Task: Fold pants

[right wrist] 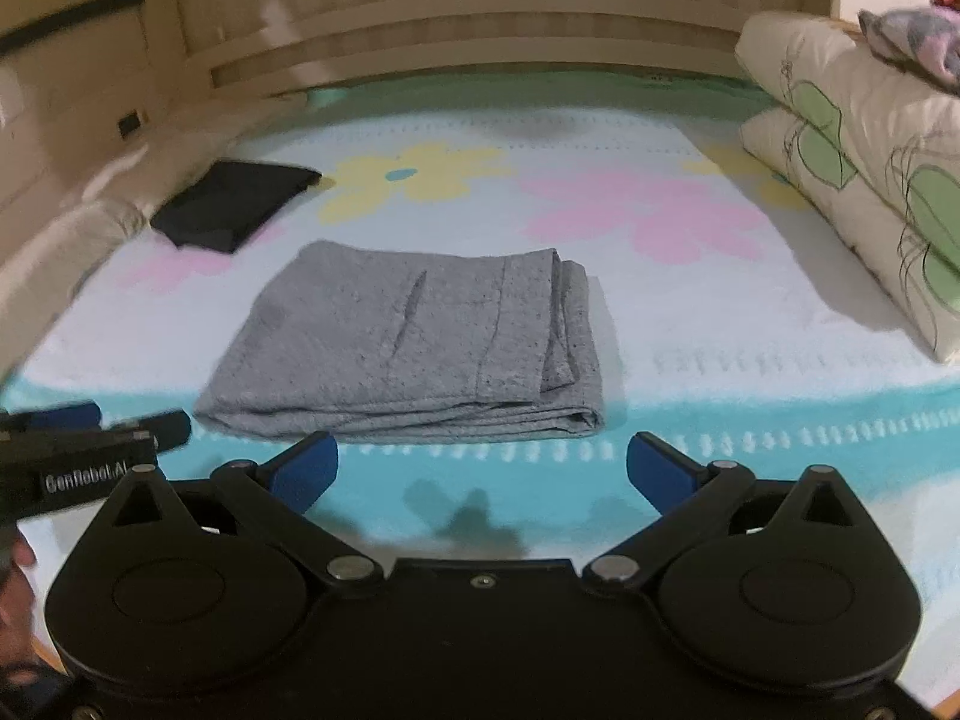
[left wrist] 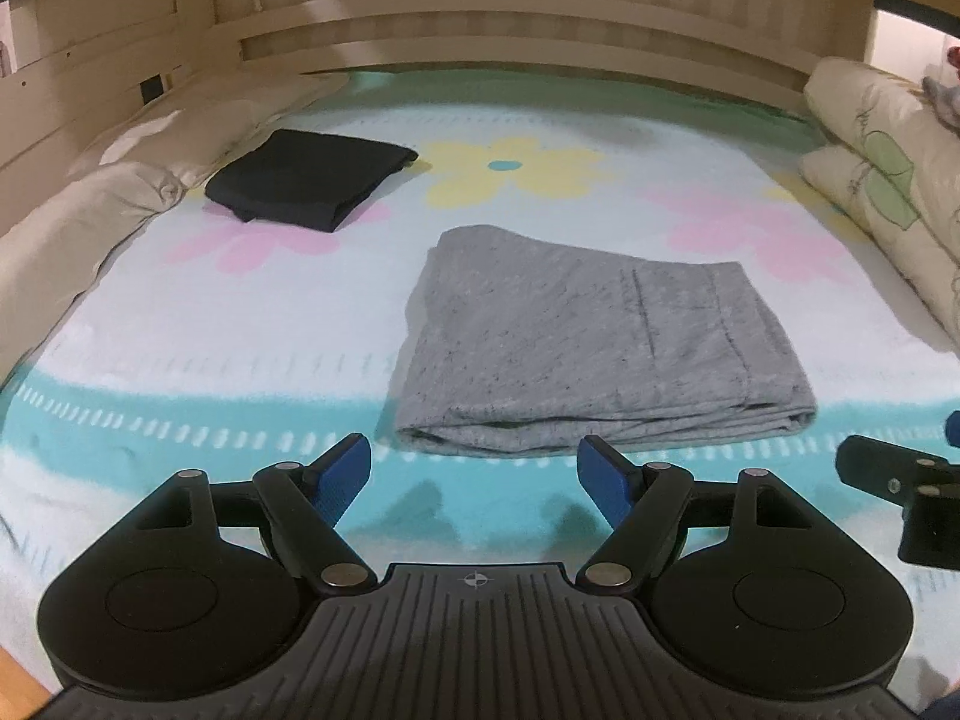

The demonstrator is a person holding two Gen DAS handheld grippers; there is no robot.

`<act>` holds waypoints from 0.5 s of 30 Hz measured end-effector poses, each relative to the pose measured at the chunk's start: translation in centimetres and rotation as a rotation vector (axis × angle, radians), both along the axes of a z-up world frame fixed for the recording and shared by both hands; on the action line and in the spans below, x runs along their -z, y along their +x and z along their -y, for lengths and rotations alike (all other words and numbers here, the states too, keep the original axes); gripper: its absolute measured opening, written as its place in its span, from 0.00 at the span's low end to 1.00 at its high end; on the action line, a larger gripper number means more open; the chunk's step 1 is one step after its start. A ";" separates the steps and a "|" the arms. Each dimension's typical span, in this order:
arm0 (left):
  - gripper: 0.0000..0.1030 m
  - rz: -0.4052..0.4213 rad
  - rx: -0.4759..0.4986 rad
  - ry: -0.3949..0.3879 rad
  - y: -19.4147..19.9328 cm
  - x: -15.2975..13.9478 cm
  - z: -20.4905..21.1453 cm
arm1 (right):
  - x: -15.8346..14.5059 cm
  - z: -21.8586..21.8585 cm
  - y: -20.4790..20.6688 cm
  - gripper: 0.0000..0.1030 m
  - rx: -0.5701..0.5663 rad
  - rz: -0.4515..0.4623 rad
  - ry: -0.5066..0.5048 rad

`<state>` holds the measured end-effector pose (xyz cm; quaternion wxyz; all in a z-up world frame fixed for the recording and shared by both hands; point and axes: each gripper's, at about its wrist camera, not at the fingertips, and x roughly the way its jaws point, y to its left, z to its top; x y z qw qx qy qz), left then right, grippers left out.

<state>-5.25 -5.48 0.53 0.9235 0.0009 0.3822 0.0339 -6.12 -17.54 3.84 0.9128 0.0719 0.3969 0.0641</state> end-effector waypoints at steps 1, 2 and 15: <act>0.73 -0.003 -0.001 -0.003 0.0 0.0 0.0 | 0.0 -0.2 0.0 0.99 -0.004 0.003 -0.017; 0.73 -0.005 -0.001 -0.006 0.1 0.0 0.0 | 0.1 -0.3 0.0 0.99 -0.002 0.007 -0.028; 0.73 -0.030 0.021 -0.008 0.1 0.1 0.2 | 0.6 -0.4 0.6 0.99 0.018 -0.044 -0.012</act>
